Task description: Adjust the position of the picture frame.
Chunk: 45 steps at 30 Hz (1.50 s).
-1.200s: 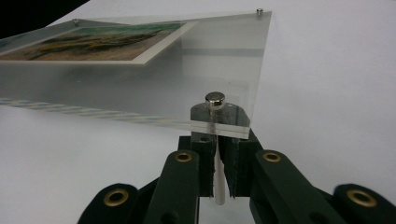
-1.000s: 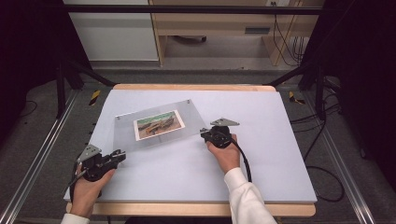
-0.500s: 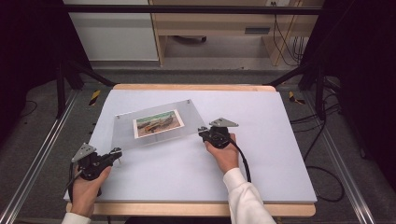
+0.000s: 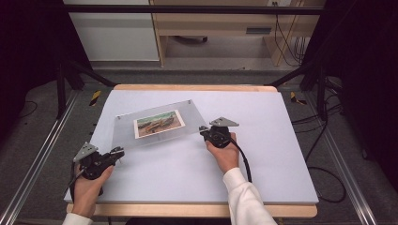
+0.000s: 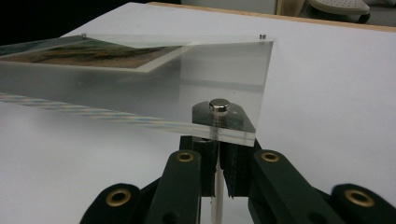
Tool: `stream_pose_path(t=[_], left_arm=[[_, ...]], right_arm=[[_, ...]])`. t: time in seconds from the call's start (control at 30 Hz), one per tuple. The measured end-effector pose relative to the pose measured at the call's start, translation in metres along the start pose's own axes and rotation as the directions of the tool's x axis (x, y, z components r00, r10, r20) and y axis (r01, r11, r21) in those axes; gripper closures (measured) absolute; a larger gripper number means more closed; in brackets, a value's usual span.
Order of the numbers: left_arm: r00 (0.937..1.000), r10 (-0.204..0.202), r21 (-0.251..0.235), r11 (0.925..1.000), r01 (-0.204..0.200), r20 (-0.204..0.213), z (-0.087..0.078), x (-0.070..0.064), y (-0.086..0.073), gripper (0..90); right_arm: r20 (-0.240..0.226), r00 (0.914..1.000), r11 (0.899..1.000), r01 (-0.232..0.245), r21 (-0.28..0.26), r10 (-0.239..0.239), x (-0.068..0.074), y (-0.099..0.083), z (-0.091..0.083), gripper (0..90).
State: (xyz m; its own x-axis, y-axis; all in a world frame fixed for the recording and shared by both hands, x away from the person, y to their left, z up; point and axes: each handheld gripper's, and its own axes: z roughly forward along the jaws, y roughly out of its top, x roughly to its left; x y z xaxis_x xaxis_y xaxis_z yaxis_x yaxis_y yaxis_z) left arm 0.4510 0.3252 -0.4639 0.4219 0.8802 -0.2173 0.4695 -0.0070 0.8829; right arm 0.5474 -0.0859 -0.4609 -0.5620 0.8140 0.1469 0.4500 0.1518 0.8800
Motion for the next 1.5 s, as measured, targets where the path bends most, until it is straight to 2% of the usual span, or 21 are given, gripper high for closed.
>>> stream_pose_path(t=[0.1,0.2,0.3,0.43,0.57,0.67,0.7,0.73,0.77,0.8,0.9,0.93,1.1,1.2,1.33,1.37,1.47,1.5], left_arm=[[0.9998,-0.001,-0.003,1.0,0.001,-0.018,0.003,0.002,0.001,73.8],[0.9999,0.0,-0.006,1.0,0.0,-0.013,0.004,0.002,0.002,81.8],[0.9997,-0.003,-0.001,1.0,0.003,-0.023,0.004,0.002,0.003,83.6],[0.9997,-0.006,0.002,1.0,0.006,-0.022,0.004,0.002,0.004,83.7],[0.9997,-0.004,0.001,1.0,0.004,-0.023,0.004,0.002,0.004,83.3],[0.9995,-0.011,0.004,0.9999,0.011,-0.029,0.004,0.003,0.004,75.5],[0.9993,-0.025,-0.002,0.9997,0.025,-0.026,0.004,0.006,0.005,75.2],[0.9994,-0.034,-0.007,0.9994,0.033,-0.013,0.004,0.007,0.005,76.2],[0.9994,-0.034,-0.007,0.9994,0.033,-0.013,0.004,0.007,0.005,81.1],[0.9996,-0.028,-0.013,0.9995,0.028,-0.01,0.004,0.006,0.006,81.1],[0.9991,0.011,-0.017,0.9998,-0.012,-0.042,0.003,0.002,0.009,83.9],[0.9991,0.011,-0.017,0.9998,-0.012,-0.042,0.003,0.002,0.009,84.0],[0.9991,0.019,-0.059,0.998,-0.021,-0.039,-0.005,-0.005,0.016,83.9],[0.9987,0.032,-0.063,0.9974,-0.034,-0.04,-0.007,-0.009,0.019,83.3],[0.9993,0.032,-0.065,0.9973,-0.033,-0.02,-0.009,-0.018,0.025,83.2],[0.9984,0.053,-0.063,0.9965,-0.054,-0.017,-0.009,-0.023,0.028,83.1],[0.9982,0.06,-0.072,0.9956,-0.06,-0.011,-0.009,-0.029,0.032,83.1],[0.998,0.062,-0.076,0.9951,-0.063,-0.004,-0.008,-0.031,0.034,83.2]], right_arm=[[0.001,1.0,1.0,-0.001,0.007,0.001,0.0,0.002,0.0,84.7],[-0.001,1.0,1.0,0.0,0.01,0.0,0.0,0.002,0.0,84.7],[-0.003,1.0,1.0,-0.008,0.011,0.008,0.002,0.002,0.001,83.8],[-0.009,0.9999,1.0,-0.008,0.015,0.009,0.002,0.003,0.003,79.2],[0.005,1.0,1.0,-0.001,0.02,0.001,0.003,0.005,0.004,84.3],[0.007,0.9999,1.0,0.011,0.024,-0.011,0.004,0.005,0.004,84.7],[0.007,0.9999,1.0,0.013,0.026,-0.013,0.004,0.005,0.004,84.8],[0.006,0.9999,1.0,0.011,0.025,-0.011,0.004,0.006,0.004,84.8],[0.006,0.9999,1.0,0.011,0.025,-0.011,0.004,0.006,0.004,84.8],[0.003,0.9999,1.0,0.013,0.023,-0.013,0.004,0.006,0.004,84.9],[0.012,0.9998,1.0,0.018,0.003,-0.018,0.006,0.007,0.003,85.1],[0.012,0.9998,1.0,0.018,0.003,-0.018,0.006,0.007,0.003,85.1],[0.025,0.9993,0.999,0.028,-0.039,-0.027,0.009,0.013,-0.006,85.1],[0.022,0.9994,0.998,0.027,-0.049,-0.026,0.009,0.015,-0.012,85.0],[0.025,0.9993,0.998,0.03,-0.064,-0.029,0.007,0.019,-0.025,84.7],[0.028,0.9992,0.998,0.029,-0.063,-0.027,0.006,0.02,-0.033,84.7],[0.032,0.9992,0.997,0.026,-0.072,-0.024,0.004,0.02,-0.041,84.7],[0.04,0.9989,0.996,0.027,-0.082,-0.023,0.002,0.021,-0.051,84.7]])
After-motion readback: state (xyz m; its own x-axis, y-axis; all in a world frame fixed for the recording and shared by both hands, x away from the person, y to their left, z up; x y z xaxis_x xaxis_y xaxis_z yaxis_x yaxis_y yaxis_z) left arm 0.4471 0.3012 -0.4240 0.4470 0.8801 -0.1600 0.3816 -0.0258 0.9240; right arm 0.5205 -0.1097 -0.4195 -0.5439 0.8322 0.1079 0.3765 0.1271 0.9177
